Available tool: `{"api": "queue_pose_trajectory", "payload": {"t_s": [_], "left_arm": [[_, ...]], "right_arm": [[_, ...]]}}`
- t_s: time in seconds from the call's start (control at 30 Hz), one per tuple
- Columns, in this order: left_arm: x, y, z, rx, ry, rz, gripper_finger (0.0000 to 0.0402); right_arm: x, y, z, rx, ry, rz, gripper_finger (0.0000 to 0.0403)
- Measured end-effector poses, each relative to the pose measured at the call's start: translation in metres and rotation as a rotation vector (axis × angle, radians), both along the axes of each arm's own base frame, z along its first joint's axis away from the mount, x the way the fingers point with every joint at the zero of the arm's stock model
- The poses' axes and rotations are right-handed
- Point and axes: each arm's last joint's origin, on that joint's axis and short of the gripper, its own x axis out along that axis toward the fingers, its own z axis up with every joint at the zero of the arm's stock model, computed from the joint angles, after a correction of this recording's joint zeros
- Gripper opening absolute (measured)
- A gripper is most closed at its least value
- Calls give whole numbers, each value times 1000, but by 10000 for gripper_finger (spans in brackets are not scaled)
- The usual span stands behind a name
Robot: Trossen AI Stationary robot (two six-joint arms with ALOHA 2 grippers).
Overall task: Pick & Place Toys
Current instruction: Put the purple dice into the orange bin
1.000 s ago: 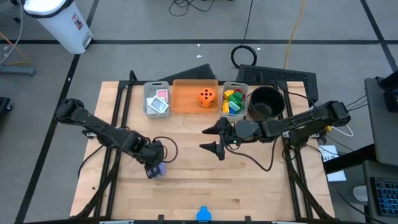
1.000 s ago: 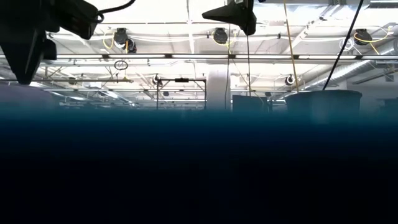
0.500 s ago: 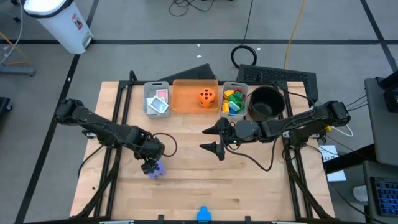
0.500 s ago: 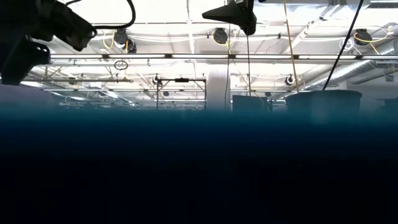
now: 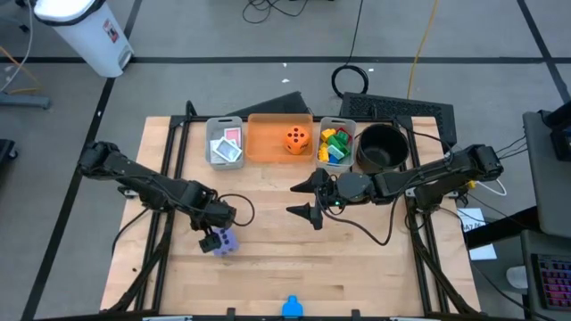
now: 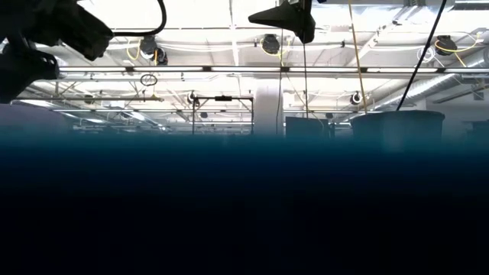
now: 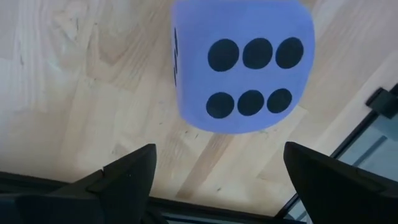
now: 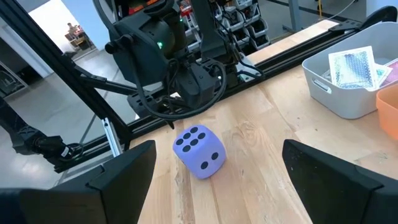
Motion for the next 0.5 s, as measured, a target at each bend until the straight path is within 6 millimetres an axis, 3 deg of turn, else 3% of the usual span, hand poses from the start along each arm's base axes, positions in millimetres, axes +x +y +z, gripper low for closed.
{"api": "queue_pose_trajectory", "payload": {"t_s": [0.27, 0.5], "left_arm": [[3, -1, 0, -12, -37, 1, 397], [10, -4, 1, -34, -112, -14, 398]], "right_arm": [[0, 0, 0, 3, 0, -1, 341], [0, 0, 0, 3, 0, -1, 341]]}}
